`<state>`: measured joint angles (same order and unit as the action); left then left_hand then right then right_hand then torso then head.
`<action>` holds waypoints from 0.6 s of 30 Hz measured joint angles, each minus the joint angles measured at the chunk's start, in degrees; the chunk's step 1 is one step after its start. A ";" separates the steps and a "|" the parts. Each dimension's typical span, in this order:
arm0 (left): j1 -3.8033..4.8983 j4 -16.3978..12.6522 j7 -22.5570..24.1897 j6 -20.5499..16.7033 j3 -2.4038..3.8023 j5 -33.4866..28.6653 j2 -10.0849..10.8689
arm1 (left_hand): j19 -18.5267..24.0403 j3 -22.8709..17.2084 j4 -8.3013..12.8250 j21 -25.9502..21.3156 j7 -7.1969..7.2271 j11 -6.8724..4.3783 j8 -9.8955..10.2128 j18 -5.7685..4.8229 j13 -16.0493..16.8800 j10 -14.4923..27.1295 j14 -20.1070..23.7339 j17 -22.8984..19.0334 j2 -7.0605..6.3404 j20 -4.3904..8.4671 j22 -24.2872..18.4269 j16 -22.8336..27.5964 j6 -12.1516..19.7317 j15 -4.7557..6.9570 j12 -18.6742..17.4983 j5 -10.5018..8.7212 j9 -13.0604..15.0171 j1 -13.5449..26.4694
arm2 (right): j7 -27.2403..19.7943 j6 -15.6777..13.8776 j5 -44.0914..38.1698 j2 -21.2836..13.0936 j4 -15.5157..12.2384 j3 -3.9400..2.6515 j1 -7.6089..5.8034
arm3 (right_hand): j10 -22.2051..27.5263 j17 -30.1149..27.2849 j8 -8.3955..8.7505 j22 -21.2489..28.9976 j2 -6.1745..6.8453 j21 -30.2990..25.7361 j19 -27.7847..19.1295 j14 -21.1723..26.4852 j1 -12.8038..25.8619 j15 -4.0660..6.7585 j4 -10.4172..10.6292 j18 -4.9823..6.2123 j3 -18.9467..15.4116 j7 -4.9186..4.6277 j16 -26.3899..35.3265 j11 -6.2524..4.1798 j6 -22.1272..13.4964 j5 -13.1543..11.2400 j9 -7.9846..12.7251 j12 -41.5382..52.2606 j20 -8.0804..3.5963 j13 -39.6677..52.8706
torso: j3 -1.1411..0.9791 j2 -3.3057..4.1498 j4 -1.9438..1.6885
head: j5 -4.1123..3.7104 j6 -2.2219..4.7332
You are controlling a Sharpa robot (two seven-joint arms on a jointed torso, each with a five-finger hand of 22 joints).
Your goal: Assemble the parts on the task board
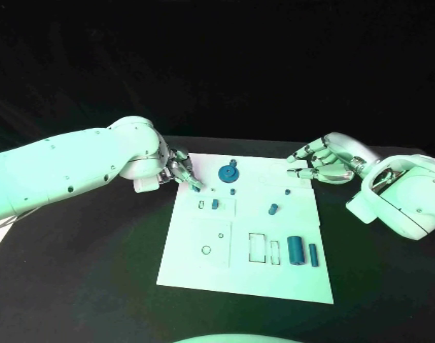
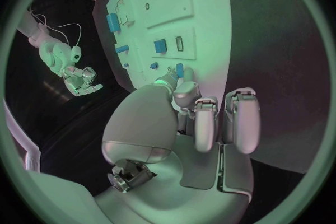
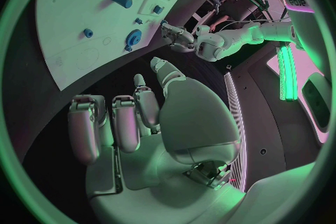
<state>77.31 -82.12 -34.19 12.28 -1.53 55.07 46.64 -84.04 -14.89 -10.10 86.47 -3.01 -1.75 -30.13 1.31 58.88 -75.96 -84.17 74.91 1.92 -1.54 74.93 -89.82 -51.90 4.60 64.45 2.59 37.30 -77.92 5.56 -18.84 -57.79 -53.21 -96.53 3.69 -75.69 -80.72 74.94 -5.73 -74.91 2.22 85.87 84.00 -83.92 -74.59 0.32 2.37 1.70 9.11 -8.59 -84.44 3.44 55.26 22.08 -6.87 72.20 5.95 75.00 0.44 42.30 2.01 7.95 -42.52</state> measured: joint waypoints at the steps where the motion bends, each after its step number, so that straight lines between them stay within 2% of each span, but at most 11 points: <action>1: -0.14 -0.42 0.13 -0.36 -0.01 0.01 0.25 | 0.00 0.00 0.00 0.00 0.00 0.00 0.00 0.00 0.00 0.00 0.00 0.00 0.00 0.00 0.00 0.00 0.00 0.00 0.00 0.00 0.00 0.00 | 0.00 0.01 0.01 0.00 0.00 0.00 0.00 | 0.00 0.00 0.00 0.00 0.00 0.00 0.00 0.00 0.00 0.00 0.00 0.00 0.00 0.00 0.00 0.00 0.00 0.00 0.00 0.00 0.00 0.00 | 0.01 0.00 -0.01 | 0.01 -0.01; 9: -2.02 -4.48 1.65 -3.80 -0.02 1.97 2.22 | 0.00 -1.83 0.24 0.08 0.07 -0.02 0.00 0.00 0.00 -0.44 0.00 0.00 -0.89 0.00 0.00 0.00 -0.09 0.00 0.00 -0.04 0.13 0.54 | 0.00 0.10 0.10 0.05 0.07 0.02 0.02 | 0.00 -0.01 0.00 0.00 0.00 0.00 0.00 0.00 0.00 0.00 0.00 0.00 0.00 0.00 0.00 0.00 0.00 0.00 0.00 0.00 0.00 0.00 | 0.04 0.01 -0.01 | 0.14 -0.13; 15: -3.22 -5.56 2.38 -5.03 -0.03 5.12 2.22 | 0.00 -2.86 0.01 0.23 0.07 -0.03 0.01 0.01 0.00 -0.44 0.00 0.00 -1.66 0.00 -0.01 0.00 -0.09 0.00 0.00 -0.05 0.83 0.60 | -0.01 0.16 0.17 0.13 0.12 0.04 0.05 | 0.00 -0.01 0.00 0.01 0.00 0.00 0.00 0.00 0.00 0.00 0.00 0.00 0.00 0.00 0.00 0.00 0.00 0.00 0.00 0.00 0.00 0.00 | 0.04 0.03 0.02 | 0.22 -0.29; 18: -3.54 -5.68 2.66 -5.22 -0.04 6.88 2.09 | 0.00 -3.29 -0.04 0.23 0.07 -0.04 0.02 0.00 0.00 -0.46 0.00 0.00 -1.99 0.00 -0.01 0.00 -0.10 0.00 0.00 -0.14 1.26 0.72 | -0.02 0.19 0.19 0.17 0.12 0.04 0.07 | 0.00 -0.01 0.00 0.01 0.00 0.00 0.00 0.00 0.00 0.00 0.00 0.00 0.00 0.00 0.00 0.00 0.00 0.00 0.00 0.00 0.00 0.00 | 0.02 0.04 0.05 | 0.23 -0.34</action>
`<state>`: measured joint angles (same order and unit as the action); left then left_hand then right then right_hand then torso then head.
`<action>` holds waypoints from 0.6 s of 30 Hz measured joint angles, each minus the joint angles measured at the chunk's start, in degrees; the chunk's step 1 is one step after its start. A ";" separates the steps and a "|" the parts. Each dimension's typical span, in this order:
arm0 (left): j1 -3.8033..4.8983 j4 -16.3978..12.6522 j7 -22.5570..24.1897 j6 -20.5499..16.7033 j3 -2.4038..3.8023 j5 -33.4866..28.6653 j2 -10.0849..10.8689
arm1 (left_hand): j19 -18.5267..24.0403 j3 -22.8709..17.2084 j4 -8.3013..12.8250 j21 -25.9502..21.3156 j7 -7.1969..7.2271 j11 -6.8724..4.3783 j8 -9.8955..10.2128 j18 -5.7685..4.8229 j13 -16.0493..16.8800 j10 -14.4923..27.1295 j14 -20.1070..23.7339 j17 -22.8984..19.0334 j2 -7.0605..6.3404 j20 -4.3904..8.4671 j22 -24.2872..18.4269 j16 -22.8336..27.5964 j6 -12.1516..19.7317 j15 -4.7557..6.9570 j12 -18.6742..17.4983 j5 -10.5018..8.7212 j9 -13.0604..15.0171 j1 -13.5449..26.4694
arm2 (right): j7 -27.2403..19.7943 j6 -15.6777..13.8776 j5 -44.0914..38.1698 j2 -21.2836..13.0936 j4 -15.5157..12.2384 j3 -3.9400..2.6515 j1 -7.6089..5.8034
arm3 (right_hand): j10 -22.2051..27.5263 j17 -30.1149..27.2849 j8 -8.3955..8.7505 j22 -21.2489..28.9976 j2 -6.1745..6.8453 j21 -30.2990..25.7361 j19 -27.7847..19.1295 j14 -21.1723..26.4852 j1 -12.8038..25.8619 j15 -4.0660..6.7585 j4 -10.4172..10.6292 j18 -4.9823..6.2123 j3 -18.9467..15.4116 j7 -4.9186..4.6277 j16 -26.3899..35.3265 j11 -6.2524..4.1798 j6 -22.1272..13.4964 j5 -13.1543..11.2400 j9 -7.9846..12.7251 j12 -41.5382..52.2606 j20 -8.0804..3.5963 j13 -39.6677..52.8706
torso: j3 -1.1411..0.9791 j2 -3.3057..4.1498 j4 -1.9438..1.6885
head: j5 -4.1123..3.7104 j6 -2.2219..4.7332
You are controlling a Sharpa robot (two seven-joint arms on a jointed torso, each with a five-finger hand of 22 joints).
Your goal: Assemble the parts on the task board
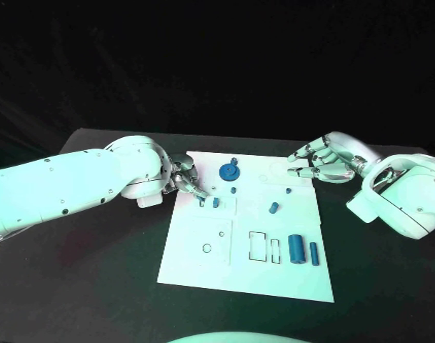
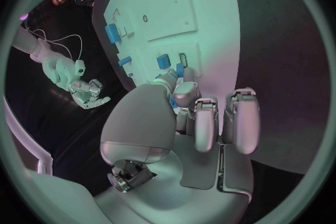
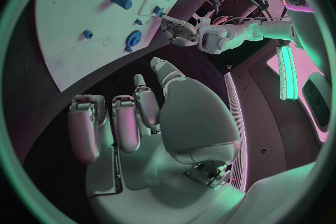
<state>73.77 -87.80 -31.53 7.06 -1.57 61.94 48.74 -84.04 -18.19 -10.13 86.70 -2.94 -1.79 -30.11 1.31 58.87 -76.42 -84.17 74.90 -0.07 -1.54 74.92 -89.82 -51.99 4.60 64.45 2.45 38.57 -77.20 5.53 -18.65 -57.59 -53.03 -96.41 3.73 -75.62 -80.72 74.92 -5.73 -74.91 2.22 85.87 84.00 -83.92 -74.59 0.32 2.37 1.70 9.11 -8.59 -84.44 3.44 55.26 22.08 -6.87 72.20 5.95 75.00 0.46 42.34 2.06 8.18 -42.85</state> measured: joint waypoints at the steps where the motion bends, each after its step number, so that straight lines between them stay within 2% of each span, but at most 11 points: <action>1: -0.05 -0.02 0.07 0.00 0.00 0.52 -0.04 | 0.00 -0.14 -0.08 0.00 0.00 -0.06 0.00 0.00 0.00 -0.07 0.00 0.00 -0.08 0.00 0.00 0.00 0.00 0.00 0.00 -0.06 0.01 -0.07 | 0.00 0.01 0.01 0.00 0.00 0.00 0.00 | 0.00 0.00 0.00 0.00 0.00 0.00 0.00 0.00 0.00 0.00 0.00 0.00 0.00 0.00 0.00 0.00 0.00 0.00 0.00 0.00 0.00 0.00 | -0.01 0.00 0.01 | 0.01 -0.02; 10: -0.16 -0.15 0.34 0.52 0.04 3.90 -0.39 | 0.00 -1.54 0.12 0.00 0.00 -0.15 0.09 0.01 -0.17 -0.15 0.00 0.05 -0.88 0.00 0.00 0.00 -0.01 0.00 -0.25 -0.08 0.30 0.34 | -0.01 0.05 0.05 0.00 0.01 0.01 0.02 | 0.00 -0.01 0.00 0.00 0.00 0.00 0.00 0.00 0.00 0.00 0.00 0.00 0.00 0.00 0.00 0.00 0.00 0.00 0.00 0.00 0.00 0.00 | -0.05 0.01 0.03 | 0.03 -0.23; 18: -0.13 -0.15 0.44 2.60 0.11 5.11 -0.48 | 0.00 -2.17 0.27 0.00 -0.11 -0.15 0.01 0.01 -0.22 -0.16 0.00 0.04 -1.18 0.00 -0.01 0.00 -0.11 0.00 -0.26 0.16 0.03 0.64 | -0.02 0.09 0.07 0.00 0.01 0.01 0.03 | 0.00 -0.01 0.00 -0.04 0.00 0.00 0.00 0.00 0.00 0.00 0.00 0.00 0.00 0.00 0.00 0.00 0.00 0.00 0.00 0.00 0.00 0.00 | -0.05 0.01 0.02 | -0.01 -0.38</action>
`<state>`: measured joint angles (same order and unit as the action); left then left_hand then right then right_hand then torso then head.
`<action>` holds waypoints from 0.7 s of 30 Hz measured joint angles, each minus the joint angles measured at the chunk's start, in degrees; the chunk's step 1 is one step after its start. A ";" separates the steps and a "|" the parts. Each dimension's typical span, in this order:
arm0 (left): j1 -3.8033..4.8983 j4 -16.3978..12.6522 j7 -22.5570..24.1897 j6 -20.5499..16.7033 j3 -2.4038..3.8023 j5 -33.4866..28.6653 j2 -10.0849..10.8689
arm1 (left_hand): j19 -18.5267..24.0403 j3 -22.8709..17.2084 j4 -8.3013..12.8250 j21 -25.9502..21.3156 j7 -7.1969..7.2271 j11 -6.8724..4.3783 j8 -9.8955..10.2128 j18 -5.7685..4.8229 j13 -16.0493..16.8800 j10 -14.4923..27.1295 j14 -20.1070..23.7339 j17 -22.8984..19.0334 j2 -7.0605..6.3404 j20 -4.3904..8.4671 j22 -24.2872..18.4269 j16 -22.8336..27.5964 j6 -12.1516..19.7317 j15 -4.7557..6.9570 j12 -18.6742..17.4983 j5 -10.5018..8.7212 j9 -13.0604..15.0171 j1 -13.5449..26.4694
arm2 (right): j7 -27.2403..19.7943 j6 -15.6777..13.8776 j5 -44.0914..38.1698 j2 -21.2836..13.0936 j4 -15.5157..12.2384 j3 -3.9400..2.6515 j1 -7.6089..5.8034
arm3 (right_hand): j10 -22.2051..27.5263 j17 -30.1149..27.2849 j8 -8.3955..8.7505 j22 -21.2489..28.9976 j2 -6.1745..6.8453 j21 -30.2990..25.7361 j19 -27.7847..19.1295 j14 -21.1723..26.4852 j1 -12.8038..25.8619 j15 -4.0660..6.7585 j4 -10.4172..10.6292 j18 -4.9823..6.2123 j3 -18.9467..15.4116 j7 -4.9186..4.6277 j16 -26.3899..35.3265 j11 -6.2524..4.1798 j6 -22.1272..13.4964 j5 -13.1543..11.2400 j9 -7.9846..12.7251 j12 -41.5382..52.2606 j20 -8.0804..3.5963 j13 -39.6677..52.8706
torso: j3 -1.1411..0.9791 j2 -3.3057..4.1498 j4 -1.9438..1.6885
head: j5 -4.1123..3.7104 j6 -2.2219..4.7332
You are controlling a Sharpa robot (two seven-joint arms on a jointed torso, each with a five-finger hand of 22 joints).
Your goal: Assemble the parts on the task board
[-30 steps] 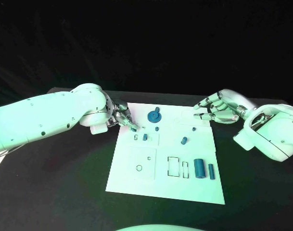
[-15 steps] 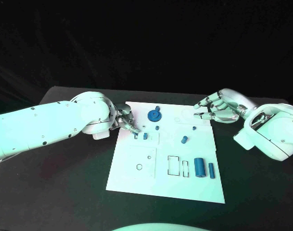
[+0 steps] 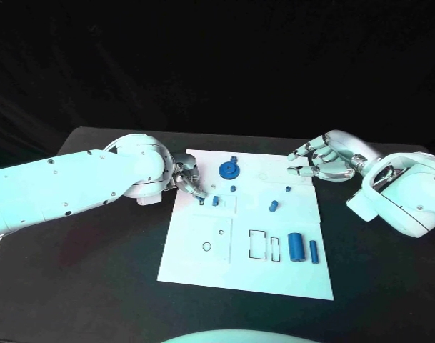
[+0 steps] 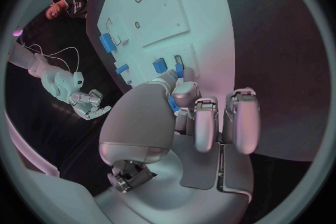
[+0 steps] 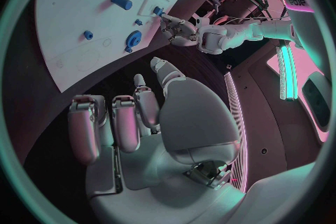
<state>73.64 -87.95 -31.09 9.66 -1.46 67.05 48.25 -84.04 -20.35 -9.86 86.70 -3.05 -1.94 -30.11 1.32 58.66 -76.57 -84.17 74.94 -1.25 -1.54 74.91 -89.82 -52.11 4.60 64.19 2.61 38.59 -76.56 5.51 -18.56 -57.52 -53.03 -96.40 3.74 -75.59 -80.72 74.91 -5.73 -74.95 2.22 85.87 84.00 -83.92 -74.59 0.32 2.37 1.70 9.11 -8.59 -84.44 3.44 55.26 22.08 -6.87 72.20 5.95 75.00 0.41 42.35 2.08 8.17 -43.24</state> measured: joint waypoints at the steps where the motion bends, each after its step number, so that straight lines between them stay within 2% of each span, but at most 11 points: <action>1: 0.01 -0.01 0.02 0.31 0.01 0.07 0.00 | 0.00 0.00 0.00 0.00 -0.09 0.00 0.00 0.00 -0.05 0.00 0.00 0.00 -0.02 0.00 0.00 0.00 -0.09 0.00 0.00 0.00 0.00 0.01 | 0.00 0.00 0.00 0.00 0.00 0.00 0.00 | 0.00 0.00 0.00 0.00 0.00 0.00 0.00 0.00 0.00 0.00 0.00 0.00 0.00 0.00 0.00 0.00 0.00 0.00 0.00 0.00 0.00 0.00 | 0.00 0.00 0.00 | 0.00 0.00; 5: 0.02 -0.09 0.08 1.57 0.02 0.29 -0.05 | 0.00 -0.50 0.50 0.00 -0.09 0.00 -0.01 0.00 -0.05 0.00 0.00 0.00 -0.66 0.00 0.00 0.00 -0.09 0.00 0.00 0.00 0.00 0.20 | 0.00 0.03 0.01 0.02 0.00 0.00 0.00 | 0.00 0.00 0.00 0.00 0.00 0.00 0.00 0.00 0.00 0.00 0.00 0.00 0.00 0.00 0.00 0.00 0.00 0.00 0.00 0.00 0.00 0.00 | 0.00 0.00 -0.02 | -0.01 -0.04; 21: 0.07 -0.11 0.05 4.06 0.10 0.86 -0.08 | 0.00 -1.01 0.38 0.00 -0.09 0.01 0.06 0.00 -0.12 0.01 0.00 -0.01 -0.64 0.00 -0.01 0.00 -0.10 0.00 0.00 0.00 0.02 0.20 | -0.02 0.14 0.06 0.14 0.07 0.00 0.00 | 0.00 -0.01 0.00 0.01 0.00 0.00 0.00 0.00 0.00 0.00 0.15 0.00 0.15 0.00 0.00 0.00 0.00 0.00 0.00 0.00 0.00 0.00 | 0.02 -0.01 -0.02 | 0.09 -0.10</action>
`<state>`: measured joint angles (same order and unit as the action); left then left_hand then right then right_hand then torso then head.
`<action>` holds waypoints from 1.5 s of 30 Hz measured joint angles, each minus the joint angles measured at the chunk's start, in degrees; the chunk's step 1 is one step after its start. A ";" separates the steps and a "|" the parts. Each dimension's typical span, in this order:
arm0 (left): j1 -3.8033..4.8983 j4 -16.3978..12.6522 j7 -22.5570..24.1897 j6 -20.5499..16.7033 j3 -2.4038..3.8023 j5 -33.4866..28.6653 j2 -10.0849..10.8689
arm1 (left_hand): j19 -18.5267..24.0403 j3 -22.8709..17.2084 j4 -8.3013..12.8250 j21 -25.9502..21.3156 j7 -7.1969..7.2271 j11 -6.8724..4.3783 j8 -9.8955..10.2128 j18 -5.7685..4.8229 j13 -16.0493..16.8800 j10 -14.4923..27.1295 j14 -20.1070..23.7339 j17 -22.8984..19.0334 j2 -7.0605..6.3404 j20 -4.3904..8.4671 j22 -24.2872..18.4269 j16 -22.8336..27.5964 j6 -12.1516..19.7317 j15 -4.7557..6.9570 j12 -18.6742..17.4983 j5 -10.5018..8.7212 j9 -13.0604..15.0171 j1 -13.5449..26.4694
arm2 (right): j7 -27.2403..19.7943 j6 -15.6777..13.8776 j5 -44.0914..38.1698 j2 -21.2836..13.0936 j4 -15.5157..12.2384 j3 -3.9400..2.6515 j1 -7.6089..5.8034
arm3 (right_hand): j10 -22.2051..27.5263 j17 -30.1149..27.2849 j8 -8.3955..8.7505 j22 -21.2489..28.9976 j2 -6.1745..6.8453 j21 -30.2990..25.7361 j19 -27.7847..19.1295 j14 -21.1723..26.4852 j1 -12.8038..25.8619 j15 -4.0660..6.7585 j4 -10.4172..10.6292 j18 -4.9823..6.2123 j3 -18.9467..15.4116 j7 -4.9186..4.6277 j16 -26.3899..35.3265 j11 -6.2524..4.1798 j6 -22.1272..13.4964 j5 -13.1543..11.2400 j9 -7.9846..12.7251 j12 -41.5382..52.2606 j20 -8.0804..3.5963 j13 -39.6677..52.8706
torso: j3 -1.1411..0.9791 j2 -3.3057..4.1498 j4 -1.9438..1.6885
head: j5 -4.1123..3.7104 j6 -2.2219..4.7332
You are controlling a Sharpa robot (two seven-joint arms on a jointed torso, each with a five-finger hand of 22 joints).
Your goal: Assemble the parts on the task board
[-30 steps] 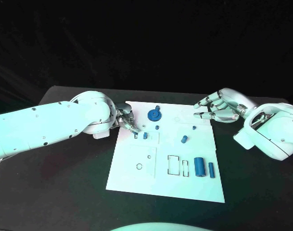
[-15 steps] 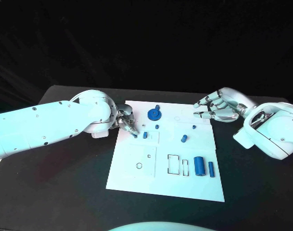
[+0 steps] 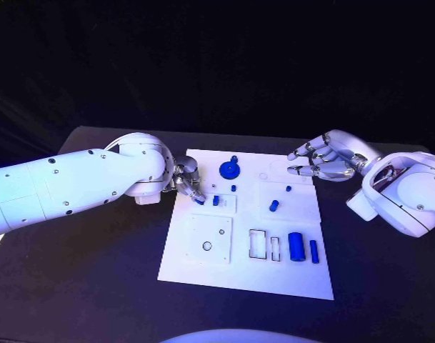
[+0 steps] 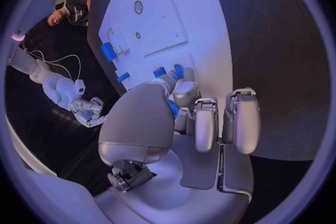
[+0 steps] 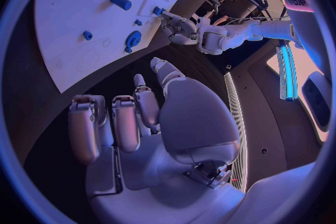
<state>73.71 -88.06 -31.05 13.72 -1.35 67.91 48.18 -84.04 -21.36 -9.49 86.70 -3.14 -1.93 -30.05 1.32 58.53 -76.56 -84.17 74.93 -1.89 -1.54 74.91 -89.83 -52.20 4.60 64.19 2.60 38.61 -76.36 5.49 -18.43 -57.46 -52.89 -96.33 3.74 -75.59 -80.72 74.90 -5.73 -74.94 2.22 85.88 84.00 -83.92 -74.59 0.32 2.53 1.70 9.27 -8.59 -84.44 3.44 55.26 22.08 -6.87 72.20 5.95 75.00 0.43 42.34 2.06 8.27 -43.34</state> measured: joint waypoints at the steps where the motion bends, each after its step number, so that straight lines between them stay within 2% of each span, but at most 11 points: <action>1: 0.00 0.01 -0.02 0.02 0.00 0.02 -0.02 | 0.00 -0.09 -0.09 0.00 0.00 0.00 0.00 0.00 -0.02 0.00 0.00 0.00 0.00 0.00 0.00 0.00 0.00 0.00 -0.17 0.00 0.00 0.00 | 0.00 0.00 0.00 0.01 0.00 0.00 0.00 | 0.00 0.00 0.00 0.00 0.00 0.00 0.00 0.00 0.00 0.00 0.00 0.00 0.00 0.00 0.00 0.00 0.00 0.00 0.00 0.00 0.00 0.00 | 0.00 0.00 0.00 | 0.02 0.00; 13: 0.08 0.35 -1.71 -0.04 0.00 0.29 -0.95 | 0.00 -1.20 -0.90 0.00 -0.21 0.19 -0.19 0.00 0.05 -0.22 0.00 -0.01 0.00 0.00 0.00 0.00 -0.21 0.00 -0.31 -0.06 0.26 0.01 | -0.01 0.01 0.02 -0.04 -0.13 0.00 0.01 | 0.00 0.04 0.00 0.01 0.00 0.00 0.00 0.00 0.00 0.00 0.00 0.00 0.00 0.00 0.00 0.00 0.00 0.00 0.00 0.00 0.00 0.00 | -0.06 -0.02 0.01 | 0.02 0.00; 19: 0.20 0.73 -2.79 0.12 -0.19 0.05 -1.42 | 0.00 -2.59 -0.89 0.00 -0.25 0.00 -0.76 0.00 0.25 -0.43 0.00 -0.01 -0.15 0.00 0.00 0.00 -0.25 0.00 -0.31 -0.06 0.53 1.72 | -0.01 0.02 0.03 -0.12 -0.18 0.00 0.01 | 0.00 0.04 0.00 0.01 0.00 0.00 0.00 0.00 0.00 0.00 0.00 0.00 0.00 0.00 0.00 0.00 0.00 0.00 0.00 0.00 0.00 0.00 | -0.13 -0.04 0.03 | 0.07 0.03; 22: 0.30 0.94 -3.14 0.20 -0.33 -0.12 -1.70 | 0.00 -3.96 -0.34 0.30 -0.41 -0.23 -0.95 0.00 0.36 -0.66 0.21 -0.01 -0.65 0.00 0.00 0.00 -0.43 0.20 -0.30 -0.11 0.91 2.88 | -0.01 0.02 0.03 -0.14 -0.20 0.00 0.01 | 0.00 0.03 0.00 0.01 0.00 0.00 0.00 0.00 0.00 0.00 0.00 0.00 0.00 0.00 0.00 0.00 0.00 0.00 0.00 0.00 0.00 0.00 | -0.13 -0.04 0.04 | 0.07 0.04; 25: 0.40 1.13 -3.44 0.23 -0.46 -0.17 -1.96 | 0.00 -6.16 1.02 0.33 -0.07 -0.32 -1.14 0.00 0.48 -0.95 0.21 -0.01 -1.75 0.00 0.00 0.00 -0.78 0.20 -0.06 0.20 1.00 4.41 | -0.01 0.02 0.03 -0.14 -0.21 0.00 0.01 | 0.00 0.03 0.00 0.02 0.00 0.00 0.00 0.00 0.00 0.00 0.00 0.00 0.00 0.00 0.00 0.00 0.00 0.00 0.00 0.00 0.00 0.00 | -0.13 -0.03 0.03 | 0.02 0.04; 27: 0.44 1.18 -3.61 0.24 -0.50 -0.16 -2.10 | 0.00 -7.29 2.07 0.55 -0.01 -0.33 -1.24 -0.01 0.50 -0.96 0.21 -0.01 -2.03 0.00 0.00 0.00 -0.85 0.20 -0.06 0.22 1.06 5.24 | -0.01 0.02 0.03 -0.14 -0.21 0.00 0.01 | 0.00 0.03 0.00 0.02 0.00 0.00 0.00 0.00 0.00 0.00 0.00 0.00 0.00 0.00 0.00 0.00 0.00 0.00 0.00 0.00 0.00 0.00 | -0.10 -0.01 0.04 | -0.01 0.05; 32: 0.48 1.31 -3.98 0.24 -0.58 0.08 -2.32 | 0.21 -8.20 2.26 0.87 0.26 -0.45 -1.57 -0.01 0.27 -1.27 -0.01 -0.02 -2.90 0.20 0.00 0.00 -1.29 0.42 -0.06 0.25 1.05 6.88 | -0.01 0.02 0.03 -0.14 -0.21 0.00 0.01 | 0.00 0.03 0.00 0.02 0.00 0.00 0.00 0.00 0.00 0.00 0.00 0.00 0.00 0.00 0.00 0.00 0.00 0.00 0.00 0.00 0.00 0.00 | -0.05 0.01 0.07 | -0.03 0.02; 41: 0.45 1.56 -4.19 -0.10 -0.67 0.49 -2.50 | 0.00 -8.60 2.13 0.87 1.01 -0.73 -1.85 -0.01 -0.57 -1.55 0.19 -0.02 -3.49 0.41 -0.01 0.00 -2.48 0.62 -0.08 0.36 1.17 9.43 | -0.01 0.03 0.04 -0.14 -0.20 0.00 0.01 | 0.00 0.02 0.00 0.02 0.00 0.00 0.00 0.00 0.00 0.00 0.00 0.00 0.00 0.00 0.34 0.00 0.00 0.00 0.00 0.00 0.00 0.00 | -0.02 0.03 0.04 | -0.18 -0.03; 45: 0.38 1.65 -4.27 -0.53 -0.74 0.68 -2.55 | -0.01 -8.27 1.49 1.11 1.69 -0.85 -2.12 -0.01 0.83 -2.27 0.19 -0.02 -3.65 0.41 -0.01 0.00 -3.96 0.62 0.73 0.48 1.58 11.11 | -0.01 0.03 0.05 -0.15 -0.20 0.00 0.01 | 0.00 0.02 0.00 0.03 0.00 0.00 0.00 0.00 0.00 0.00 0.00 0.00 0.00 0.00 0.34 0.00 0.00 0.00 0.00 0.00 0.00 0.00 | -0.02 0.03 0.04 | -0.19 -0.03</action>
<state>74.10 -86.42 -35.32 13.19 -2.10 68.59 45.62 -84.05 -29.63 -8.00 87.81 -1.45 -2.78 -32.16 1.31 59.36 -78.84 -83.98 74.91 -5.54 -1.12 74.90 -89.82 -56.16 5.22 64.93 3.08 40.19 -65.25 5.48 -18.40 -57.41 -53.04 -96.54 3.74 -75.58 -80.72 74.92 -5.73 -74.91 2.22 85.88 84.00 -83.92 -74.59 0.32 2.53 1.70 9.27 -8.59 -84.10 3.44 55.26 22.08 -6.87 72.20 5.95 75.01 0.41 42.36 2.10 8.08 -43.37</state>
